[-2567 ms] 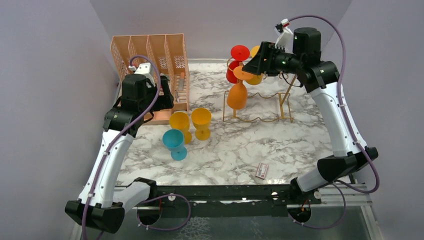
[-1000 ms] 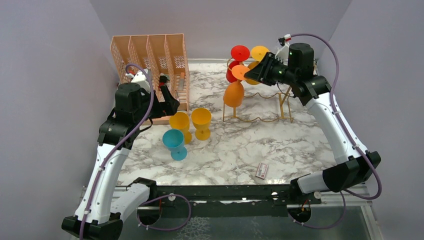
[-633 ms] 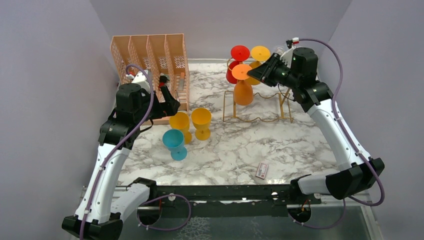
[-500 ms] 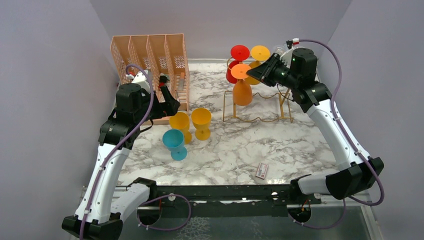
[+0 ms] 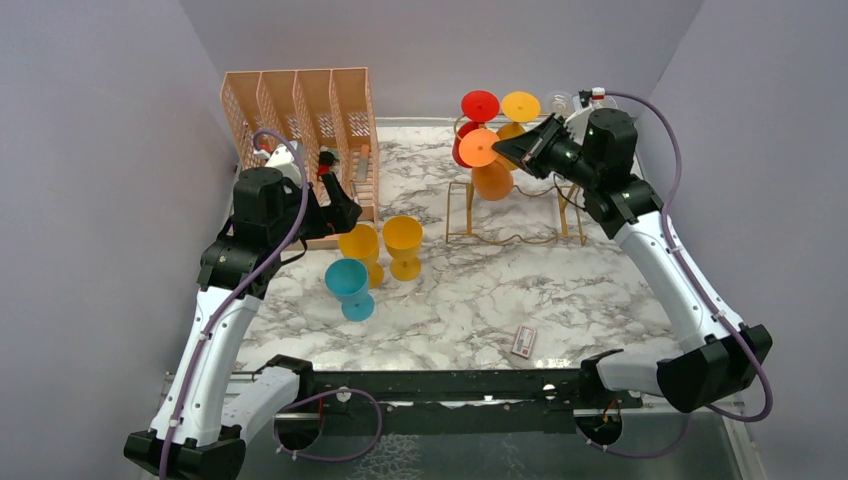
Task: Take the wine glass off the wine glass rack
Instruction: Pick up the wine glass from the wine rack.
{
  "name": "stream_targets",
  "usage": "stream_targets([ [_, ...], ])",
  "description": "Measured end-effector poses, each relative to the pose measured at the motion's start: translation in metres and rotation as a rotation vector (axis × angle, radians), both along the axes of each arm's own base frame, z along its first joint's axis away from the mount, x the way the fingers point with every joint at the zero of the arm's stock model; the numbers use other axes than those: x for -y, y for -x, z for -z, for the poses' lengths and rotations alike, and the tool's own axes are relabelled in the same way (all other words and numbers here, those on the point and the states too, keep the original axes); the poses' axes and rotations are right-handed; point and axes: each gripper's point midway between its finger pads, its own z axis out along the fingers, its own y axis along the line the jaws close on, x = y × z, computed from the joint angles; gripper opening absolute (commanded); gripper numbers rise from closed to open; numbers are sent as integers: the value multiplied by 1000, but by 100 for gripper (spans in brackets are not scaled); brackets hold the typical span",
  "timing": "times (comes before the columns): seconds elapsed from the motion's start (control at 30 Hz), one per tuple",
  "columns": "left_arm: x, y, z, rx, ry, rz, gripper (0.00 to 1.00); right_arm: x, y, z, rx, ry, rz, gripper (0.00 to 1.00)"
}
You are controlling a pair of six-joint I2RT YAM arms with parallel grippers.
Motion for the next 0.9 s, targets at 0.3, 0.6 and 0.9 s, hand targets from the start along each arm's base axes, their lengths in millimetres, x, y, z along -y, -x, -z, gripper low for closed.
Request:
stream_targets([
  [0.3, 1, 0, 1, -7, 7, -1, 99, -1, 4, 2, -38, -97, 20, 1],
  [0.6, 2, 1, 1, -12, 17, -3, 99, 0, 11, -8, -25, -162, 28, 1],
  [0.9, 3, -1, 1, -13, 26, -2, 99, 2, 16, -23, 15, -189, 26, 1],
])
